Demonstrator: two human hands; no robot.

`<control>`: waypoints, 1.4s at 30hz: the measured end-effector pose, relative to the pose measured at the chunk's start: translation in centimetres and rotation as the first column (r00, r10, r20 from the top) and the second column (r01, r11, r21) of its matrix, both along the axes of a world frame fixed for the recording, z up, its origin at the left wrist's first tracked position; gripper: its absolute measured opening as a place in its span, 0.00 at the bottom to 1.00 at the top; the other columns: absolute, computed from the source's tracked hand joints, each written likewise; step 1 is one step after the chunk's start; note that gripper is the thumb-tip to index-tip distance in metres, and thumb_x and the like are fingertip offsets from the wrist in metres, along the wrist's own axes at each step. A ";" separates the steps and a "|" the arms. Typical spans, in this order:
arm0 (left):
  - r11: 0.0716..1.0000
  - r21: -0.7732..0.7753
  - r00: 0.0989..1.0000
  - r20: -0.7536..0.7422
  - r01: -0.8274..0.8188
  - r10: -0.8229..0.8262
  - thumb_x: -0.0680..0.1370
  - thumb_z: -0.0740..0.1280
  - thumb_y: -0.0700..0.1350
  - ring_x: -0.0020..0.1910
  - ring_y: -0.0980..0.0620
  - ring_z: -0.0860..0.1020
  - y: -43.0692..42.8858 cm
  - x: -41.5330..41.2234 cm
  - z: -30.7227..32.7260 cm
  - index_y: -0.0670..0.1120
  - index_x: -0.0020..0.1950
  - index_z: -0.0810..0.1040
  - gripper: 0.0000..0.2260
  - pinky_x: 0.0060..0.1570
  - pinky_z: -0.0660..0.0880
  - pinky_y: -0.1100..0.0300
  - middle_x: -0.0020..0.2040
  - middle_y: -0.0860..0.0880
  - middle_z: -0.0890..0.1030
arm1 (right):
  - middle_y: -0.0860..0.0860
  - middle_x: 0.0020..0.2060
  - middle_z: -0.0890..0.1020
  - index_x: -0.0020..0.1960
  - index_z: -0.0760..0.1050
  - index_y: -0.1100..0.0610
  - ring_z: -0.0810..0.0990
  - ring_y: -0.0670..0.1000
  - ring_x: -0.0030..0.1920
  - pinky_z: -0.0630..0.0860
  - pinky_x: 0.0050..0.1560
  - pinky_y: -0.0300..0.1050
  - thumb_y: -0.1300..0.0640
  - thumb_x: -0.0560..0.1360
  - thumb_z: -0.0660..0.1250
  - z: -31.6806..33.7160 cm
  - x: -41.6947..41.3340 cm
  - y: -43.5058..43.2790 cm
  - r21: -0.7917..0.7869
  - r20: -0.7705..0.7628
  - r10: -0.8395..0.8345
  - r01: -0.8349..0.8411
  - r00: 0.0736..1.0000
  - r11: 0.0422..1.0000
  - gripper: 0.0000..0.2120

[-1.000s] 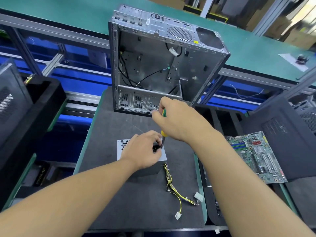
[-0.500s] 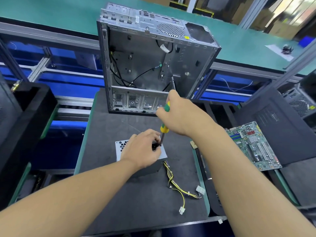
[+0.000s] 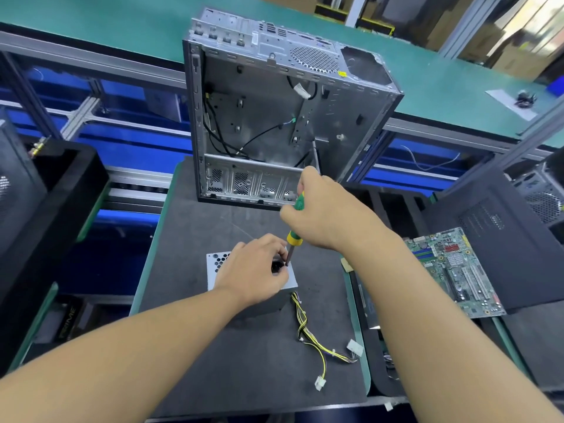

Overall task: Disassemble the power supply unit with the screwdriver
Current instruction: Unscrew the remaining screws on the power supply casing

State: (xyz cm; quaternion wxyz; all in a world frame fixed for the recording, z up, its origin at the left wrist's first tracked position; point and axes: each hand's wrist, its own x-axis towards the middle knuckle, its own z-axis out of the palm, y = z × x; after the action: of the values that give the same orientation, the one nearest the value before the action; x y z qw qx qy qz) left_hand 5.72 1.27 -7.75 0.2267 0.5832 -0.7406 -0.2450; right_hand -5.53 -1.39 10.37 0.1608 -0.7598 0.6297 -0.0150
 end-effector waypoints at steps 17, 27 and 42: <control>1.000 -0.005 1.000 0.002 -0.030 0.030 0.73 0.62 0.53 0.42 0.76 0.69 0.0 -0.1 -0.2 0.60 0.42 0.71 0.01 0.55 0.65 0.59 0.52 0.70 0.71 | 0.52 0.39 0.73 0.52 0.61 0.55 0.74 0.58 0.39 0.65 0.33 0.48 0.42 0.81 0.56 0.3 -0.3 0.5 -0.020 -0.059 0.066 -0.067 0.996 0.998 0.16; 0.999 -0.037 1.000 0.009 -0.016 0.017 0.72 0.62 0.51 0.45 0.75 0.68 0.1 -0.1 0.0 0.61 0.45 0.71 0.04 0.54 0.66 0.57 0.51 0.67 0.69 | 0.52 0.50 0.71 0.53 0.63 0.53 0.73 0.56 0.44 0.71 0.41 0.50 0.49 0.77 0.62 0.6 -0.8 0.7 0.089 -0.029 0.102 -0.099 0.994 0.991 0.11; 0.999 -0.025 1.000 -0.011 -0.022 0.022 0.72 0.61 0.53 0.52 0.61 0.74 0.2 -0.1 -0.2 0.61 0.44 0.69 0.03 0.57 0.67 0.57 0.60 0.65 0.74 | 0.52 0.42 0.74 0.52 0.63 0.53 0.74 0.52 0.38 0.66 0.34 0.48 0.38 0.79 0.58 0.6 -1.0 0.3 0.044 -0.036 0.032 -0.031 0.999 0.999 0.18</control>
State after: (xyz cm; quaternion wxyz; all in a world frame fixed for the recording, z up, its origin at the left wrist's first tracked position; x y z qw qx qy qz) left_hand 5.63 1.43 -7.90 0.2406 0.5870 -0.7360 -0.2364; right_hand -6.53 -1.11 10.97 0.1659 -0.7662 0.6206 0.0149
